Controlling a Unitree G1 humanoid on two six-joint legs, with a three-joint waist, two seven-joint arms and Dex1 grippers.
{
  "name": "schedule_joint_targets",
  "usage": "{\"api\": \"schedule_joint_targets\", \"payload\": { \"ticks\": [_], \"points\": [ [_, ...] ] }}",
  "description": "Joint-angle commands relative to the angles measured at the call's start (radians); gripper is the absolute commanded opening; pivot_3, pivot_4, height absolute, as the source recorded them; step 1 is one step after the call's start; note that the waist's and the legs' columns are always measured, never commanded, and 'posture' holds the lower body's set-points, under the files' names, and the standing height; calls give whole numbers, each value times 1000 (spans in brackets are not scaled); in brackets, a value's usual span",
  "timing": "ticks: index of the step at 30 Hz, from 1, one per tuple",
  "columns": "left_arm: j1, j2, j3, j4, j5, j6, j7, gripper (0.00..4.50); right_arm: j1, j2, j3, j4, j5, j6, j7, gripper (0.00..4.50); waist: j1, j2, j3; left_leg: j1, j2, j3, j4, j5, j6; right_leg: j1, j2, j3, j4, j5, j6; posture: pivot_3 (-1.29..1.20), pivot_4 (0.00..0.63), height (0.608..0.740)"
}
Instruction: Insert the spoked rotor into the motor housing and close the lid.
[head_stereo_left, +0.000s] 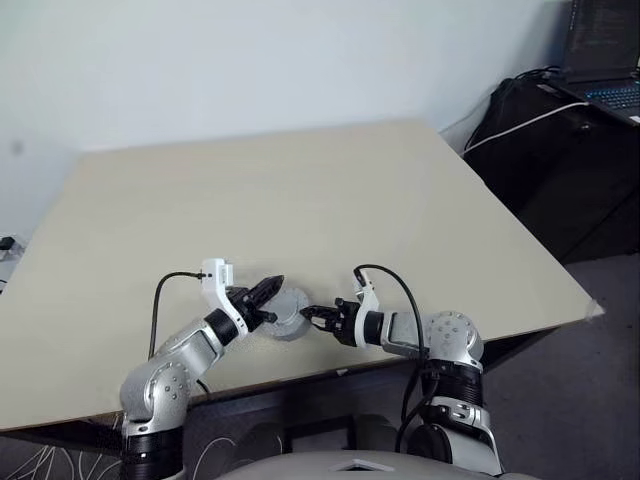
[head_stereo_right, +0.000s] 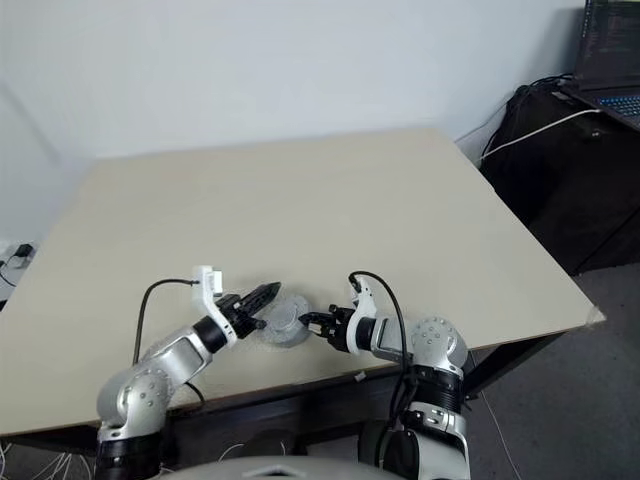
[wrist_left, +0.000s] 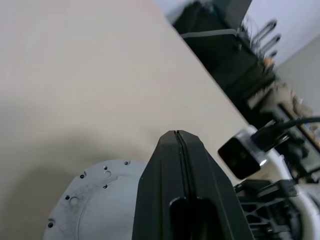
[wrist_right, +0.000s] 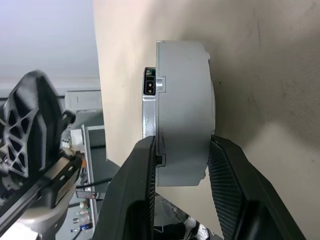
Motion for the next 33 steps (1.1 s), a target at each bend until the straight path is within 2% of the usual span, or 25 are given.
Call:
{"api": "schedule_joint_targets", "payload": {
  "ticks": [1,7,10,14,20,22,25,33],
  "points": [
    [43,-46,38,-84,-104,-23,31,0,22,107,-19,-17,55,-50,14,1197,2,0,0,0,0,0,0,0,0,0,0,0,0,0,0,0,0,740],
    [241,-200,78,-94,-264,-63,104,0,-4,141,-90,-44,135,-95,-1,1197,2,-1,3,-1,0,1,0,-1,1,1,0,0,-1,0,0,0,0,740],
    [316,-246,74,-78,-313,-118,131,0,-6,146,-101,-46,175,-113,-18,1197,3,-1,6,-1,1,0,0,-1,1,0,0,0,-1,-1,0,0,0,740],
    [373,-267,42,-41,-369,-161,141,885,-11,149,-97,-47,228,-130,-47,1197,5,-1,11,-1,1,0,0,-1,1,0,0,-1,-3,-6,2,0,0,740],
    [357,-250,14,-3,-415,-214,158,2917,-18,151,-64,-64,308,-128,-86,1197,5,-1,13,-1,0,1,1,-1,3,0,0,-1,-6,-5,2,0,0,740],
    [347,-247,1,5,-429,-229,160,3576,-12,149,-51,-69,329,-126,-99,1197,5,-1,13,-1,0,1,1,-1,3,0,0,-1,-6,-2,-2,0,0,740],
    [340,-237,-19,13,-448,-248,158,4500,2,145,-28,-76,361,-120,-116,1197,5,-1,13,-1,0,1,0,-1,4,0,1,-1,-6,0,1,0,0,740],
    [313,-227,-45,45,-492,-310,139,4500,25,130,30,-91,417,-91,-123,1197,6,-1,13,-1,0,1,1,-2,4,0,2,-1,-6,0,1,0,0,740]
  ]
}}
